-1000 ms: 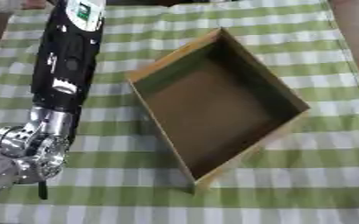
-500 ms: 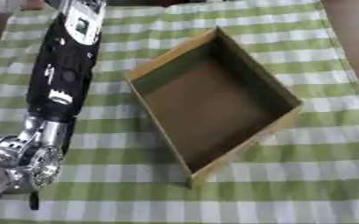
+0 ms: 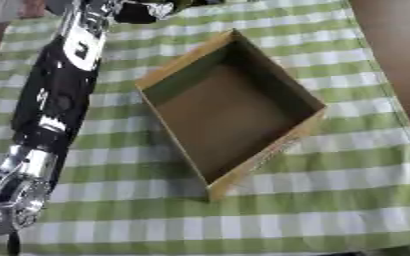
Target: Pick up objects on the table and place them in the box.
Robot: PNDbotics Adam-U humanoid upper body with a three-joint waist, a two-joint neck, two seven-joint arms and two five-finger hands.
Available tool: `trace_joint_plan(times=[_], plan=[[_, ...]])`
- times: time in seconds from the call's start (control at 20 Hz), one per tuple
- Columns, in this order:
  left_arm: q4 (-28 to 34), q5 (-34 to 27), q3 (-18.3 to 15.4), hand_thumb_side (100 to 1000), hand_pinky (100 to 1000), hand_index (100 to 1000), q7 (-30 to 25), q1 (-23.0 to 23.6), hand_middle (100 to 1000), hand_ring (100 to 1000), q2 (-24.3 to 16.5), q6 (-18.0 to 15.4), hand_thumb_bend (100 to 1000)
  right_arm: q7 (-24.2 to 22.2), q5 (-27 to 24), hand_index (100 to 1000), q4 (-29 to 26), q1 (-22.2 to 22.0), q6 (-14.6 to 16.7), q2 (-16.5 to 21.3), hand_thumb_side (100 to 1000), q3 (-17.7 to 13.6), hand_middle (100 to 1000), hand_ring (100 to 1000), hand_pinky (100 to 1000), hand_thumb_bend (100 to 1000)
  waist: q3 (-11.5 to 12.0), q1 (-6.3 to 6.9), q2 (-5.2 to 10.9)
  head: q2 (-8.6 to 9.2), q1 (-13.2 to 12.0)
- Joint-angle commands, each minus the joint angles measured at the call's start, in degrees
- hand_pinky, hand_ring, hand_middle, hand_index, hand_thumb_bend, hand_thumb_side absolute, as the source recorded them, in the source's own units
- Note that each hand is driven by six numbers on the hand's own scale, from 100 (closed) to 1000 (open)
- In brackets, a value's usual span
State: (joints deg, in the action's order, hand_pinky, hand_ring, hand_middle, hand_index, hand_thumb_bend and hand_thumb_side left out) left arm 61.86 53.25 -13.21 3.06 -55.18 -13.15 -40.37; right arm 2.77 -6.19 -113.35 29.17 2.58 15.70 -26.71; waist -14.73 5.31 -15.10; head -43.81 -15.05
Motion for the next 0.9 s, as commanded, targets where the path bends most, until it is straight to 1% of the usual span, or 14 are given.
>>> trace_joint_plan(times=[0.05,0.1,0.15,0.3,0.35,0.45,0.6,0.7,0.9], plan=[[1.48,-1.60,0.57,100,484,407,-1.11,-0.23,391,596,0.65,0.41,314,0.29,0.49,764,-1.24,0.74,-0.39,1.13,612,0.07,629,861,850,100,-0.08,-0.34,1.29,-0.30,0.15],[1.97,-2.26,0.80,100,484,408,-1.75,0.10,392,597,1.04,0.61,309,0.33,0.57,764,-1.24,0.84,-0.39,1.19,611,0.08,628,860,850,100,-0.13,-0.32,1.27,-0.30,0.22],[2.43,-2.88,0.93,100,488,411,-2.38,0.51,396,603,1.47,0.82,272,0.32,0.65,763,-1.24,0.89,-0.39,1.23,611,0.09,627,860,850,100,-0.14,-0.28,1.26,-0.30,0.48],[3.45,-3.76,0.93,100,491,411,-3.98,1.60,397,607,2.62,1.55,265,0.21,0.80,763,-1.24,0.88,-0.61,1.22,611,0.02,626,860,850,100,-0.04,-0.17,1.24,-0.30,0.90],[3.62,-3.74,0.92,100,494,411,-4.46,2.01,397,611,2.98,1.74,249,0.23,0.84,762,-1.24,0.90,-0.71,1.22,611,-0.03,626,860,850,100,0.06,-0.10,1.22,-0.30,1.00],[3.87,-3.57,0.89,100,495,412,-5.17,2.66,398,613,3.58,2.06,241,0.31,0.90,761,-1.24,0.96,-0.98,1.15,613,-0.11,624,860,851,100,0.20,0.02,1.21,-0.30,1.14],[4.35,-2.77,0.88,100,494,410,-5.56,3.01,398,611,4.33,2.25,259,0.38,0.97,760,-1.24,1.96,-2.16,-0.12,617,-0.02,623,861,852,100,-0.13,-0.10,1.22,-0.30,0.41],[4.93,-2.07,0.79,100,499,413,-5.54,3.46,403,619,4.94,2.77,213,0.63,1.18,759,-1.24,2.53,-2.86,-0.70,617,-0.04,622,861,853,100,-0.30,-0.23,1.14,-0.30,0.33],[4.15,-0.80,1.37,100,503,414,-6.97,4.50,405,625,5.37,2.22,223,0.46,1.50,759,-1.24,2.75,-3.26,-1.00,616,0.17,621,861,853,100,-0.39,-0.13,1.08,-0.30,0.44]])
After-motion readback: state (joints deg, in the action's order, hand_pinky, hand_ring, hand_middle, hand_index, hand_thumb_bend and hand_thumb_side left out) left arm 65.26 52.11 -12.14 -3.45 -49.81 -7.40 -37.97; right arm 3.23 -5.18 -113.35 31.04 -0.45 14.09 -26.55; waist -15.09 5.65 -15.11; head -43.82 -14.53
